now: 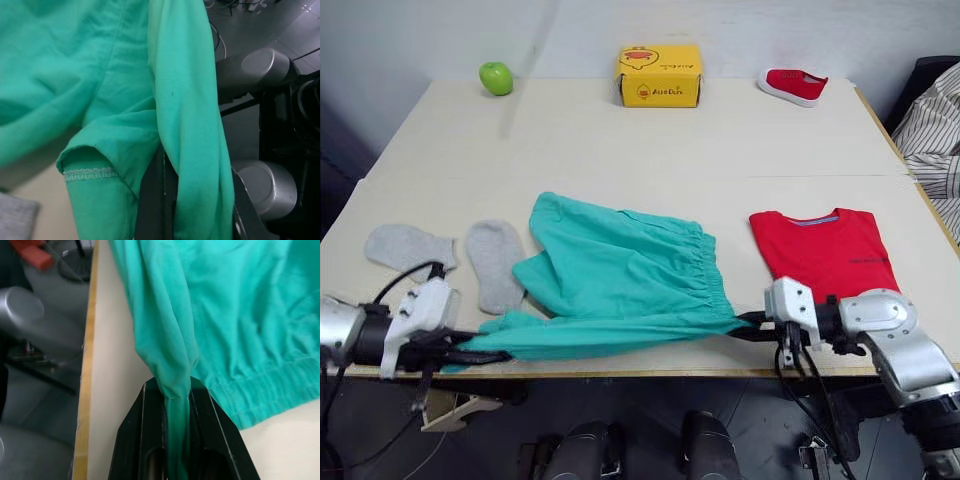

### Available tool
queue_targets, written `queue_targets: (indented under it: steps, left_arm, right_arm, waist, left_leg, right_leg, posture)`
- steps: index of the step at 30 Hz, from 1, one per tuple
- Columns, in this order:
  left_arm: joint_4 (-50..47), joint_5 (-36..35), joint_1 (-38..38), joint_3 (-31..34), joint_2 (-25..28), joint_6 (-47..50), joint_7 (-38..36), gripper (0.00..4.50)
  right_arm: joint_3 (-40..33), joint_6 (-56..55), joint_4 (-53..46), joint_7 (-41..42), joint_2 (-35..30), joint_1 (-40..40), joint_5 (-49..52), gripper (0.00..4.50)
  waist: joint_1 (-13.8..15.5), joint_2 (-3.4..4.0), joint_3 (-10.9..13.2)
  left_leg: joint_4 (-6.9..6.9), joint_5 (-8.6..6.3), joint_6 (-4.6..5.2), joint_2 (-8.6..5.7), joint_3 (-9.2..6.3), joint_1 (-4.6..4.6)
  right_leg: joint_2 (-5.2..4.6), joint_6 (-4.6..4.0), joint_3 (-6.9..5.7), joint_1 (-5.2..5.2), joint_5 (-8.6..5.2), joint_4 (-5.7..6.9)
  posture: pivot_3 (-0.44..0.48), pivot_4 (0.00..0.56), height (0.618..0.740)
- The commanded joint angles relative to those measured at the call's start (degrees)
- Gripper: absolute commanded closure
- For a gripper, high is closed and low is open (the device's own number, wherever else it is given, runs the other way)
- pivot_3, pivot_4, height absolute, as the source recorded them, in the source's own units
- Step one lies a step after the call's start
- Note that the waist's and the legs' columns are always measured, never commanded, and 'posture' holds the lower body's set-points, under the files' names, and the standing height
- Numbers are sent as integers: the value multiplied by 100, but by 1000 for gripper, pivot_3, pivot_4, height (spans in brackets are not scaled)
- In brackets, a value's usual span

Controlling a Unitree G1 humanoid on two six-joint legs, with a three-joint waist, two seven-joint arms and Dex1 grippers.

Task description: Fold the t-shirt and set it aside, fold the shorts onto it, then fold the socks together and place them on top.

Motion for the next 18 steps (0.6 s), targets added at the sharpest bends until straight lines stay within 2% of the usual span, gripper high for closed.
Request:
queue_targets:
  steps: [1,4,5,8,10,12,15,18]
  left_arm:
    - [1129,205,-1452,-628,165,-95,-387,4500]
    - [1959,570,-2623,-1326,82,-189,-716,4500]
    - [2494,913,-3185,-1672,-47,-452,-883,4500]
    - [4278,1904,-4734,-2501,-631,-1411,-1182,4500]
    - [5458,2437,-5470,-2796,-1082,-2158,-1133,4500]
    - [6396,2809,-5966,-2934,-1435,-2834,-1050,4500]
    - [7817,3309,-6594,-2980,-1927,-3739,-472,4500]
    - [8758,3693,-6885,-2992,-2180,-4155,-33,4500]
  right_arm:
    - [-343,1124,169,59,-235,-681,406,4451]
    - [-299,1672,435,87,-170,-1268,458,4451]
    - [-223,1742,697,37,-49,-1635,347,4451]
    - [90,2196,1501,-363,384,-2695,-50,4451]
    - [177,2260,2046,-644,733,-3143,-301,4451]
    - [263,2257,2436,-791,954,-3386,-564,4451]
    - [320,2148,2825,-962,1289,-3547,-840,4451]
    - [268,2104,3019,-1187,1579,-3573,-1004,4451]
  waist:
    - [-6,0,0]
    - [-4,0,0]
    - [-4,0,0]
    - [-13,-6,-3]
    - [-20,-12,-7]
    - [-29,-12,-7]
    - [-28,-13,-7]
    - [-60,-14,-7]
  left_leg:
    - [0,2,1,2,-1,-1]
    - [-1,3,0,2,5,-3]
    - [-1,4,-1,-5,11,-3]
    - [4,10,-3,-20,44,-19]
    - [6,22,-7,-20,85,-46]
    - [2,22,-8,-19,91,-56]
    - [6,21,-6,-22,92,-97]
    - [7,22,-2,-32,98,-127]
  right_leg:
    - [2,3,2,-1,3,2]
    - [6,3,8,-10,4,10]
    - [9,2,10,-11,4,26]
    - [22,3,8,-22,5,30]
    - [24,7,20,-60,7,40]
    - [27,8,22,-71,7,36]
    - [26,14,22,-110,10,37]
    - [20,23,31,-145,15,40]
  posture:
    - [0,150,740]
    - [0,150,740]
    - [0,150,740]
    - [0,150,740]
    - [0,150,740]
    - [0,150,740]
    - [0,150,740]
    - [0,150,740]
